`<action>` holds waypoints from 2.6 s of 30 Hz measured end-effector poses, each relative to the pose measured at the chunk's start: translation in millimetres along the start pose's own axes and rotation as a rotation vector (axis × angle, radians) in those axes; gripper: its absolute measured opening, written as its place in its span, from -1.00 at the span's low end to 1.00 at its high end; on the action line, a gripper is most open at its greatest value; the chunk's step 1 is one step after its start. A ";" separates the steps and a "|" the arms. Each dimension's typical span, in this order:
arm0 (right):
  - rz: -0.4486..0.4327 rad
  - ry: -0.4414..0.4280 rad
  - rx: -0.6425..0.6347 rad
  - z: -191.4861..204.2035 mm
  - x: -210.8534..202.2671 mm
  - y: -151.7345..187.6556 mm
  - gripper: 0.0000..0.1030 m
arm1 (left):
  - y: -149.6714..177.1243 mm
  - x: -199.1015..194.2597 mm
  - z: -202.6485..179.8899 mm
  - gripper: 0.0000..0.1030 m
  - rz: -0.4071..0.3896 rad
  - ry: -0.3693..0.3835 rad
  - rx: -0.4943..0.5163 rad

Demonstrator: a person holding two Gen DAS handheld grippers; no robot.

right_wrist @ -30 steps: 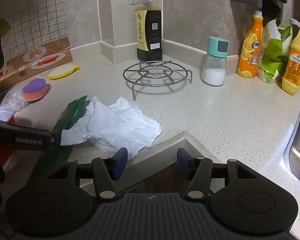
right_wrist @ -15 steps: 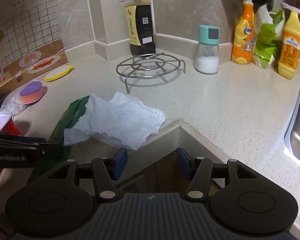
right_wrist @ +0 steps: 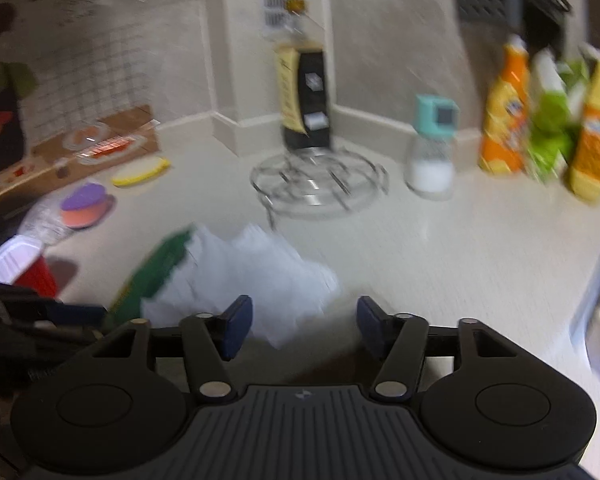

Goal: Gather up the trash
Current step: 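Close the left gripper on the green snack bag and lift it, then close the right gripper on the white tissue while the left gripper holds the green bag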

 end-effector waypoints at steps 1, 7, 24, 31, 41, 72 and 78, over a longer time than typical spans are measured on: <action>-0.017 -0.016 -0.022 1.1 2.8 -5.5 0.29 | -0.2 -3.5 3.9 -0.46 -0.004 0.013 -0.029; 0.067 -0.112 0.031 -7.5 50.2 -27.4 0.34 | 4.3 -26.3 16.5 -0.59 -0.039 0.003 -0.087; 0.142 -0.105 -0.119 48.0 87.5 -8.6 0.94 | 16.7 -57.9 34.1 -0.60 -0.052 0.031 -0.190; 0.117 -0.108 -0.146 48.2 80.2 -3.0 0.86 | 21.4 -60.8 37.8 -0.60 -0.037 0.036 -0.211; 0.099 -0.115 -0.155 64.0 68.1 -2.9 0.19 | 27.0 -63.4 40.8 -0.60 -0.025 0.065 -0.233; 0.249 -0.182 -0.062 88.9 57.0 -19.4 -0.83 | 38.9 -78.1 65.1 -0.60 -0.043 0.164 -0.271; 0.189 -0.171 -0.006 102.1 21.1 -34.0 -0.85 | 33.6 -86.7 66.6 -0.60 -0.065 0.226 -0.230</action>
Point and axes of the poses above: each gripper's, at about its wrist camera, not at the fingertips, and x roughly the way its jaws point, z to its left, y to its underside, the point moved 3 cm from there along x, roughly the way its jaws point, and after that the axes turned 3 degrees about -x, right-handed, at the moved point
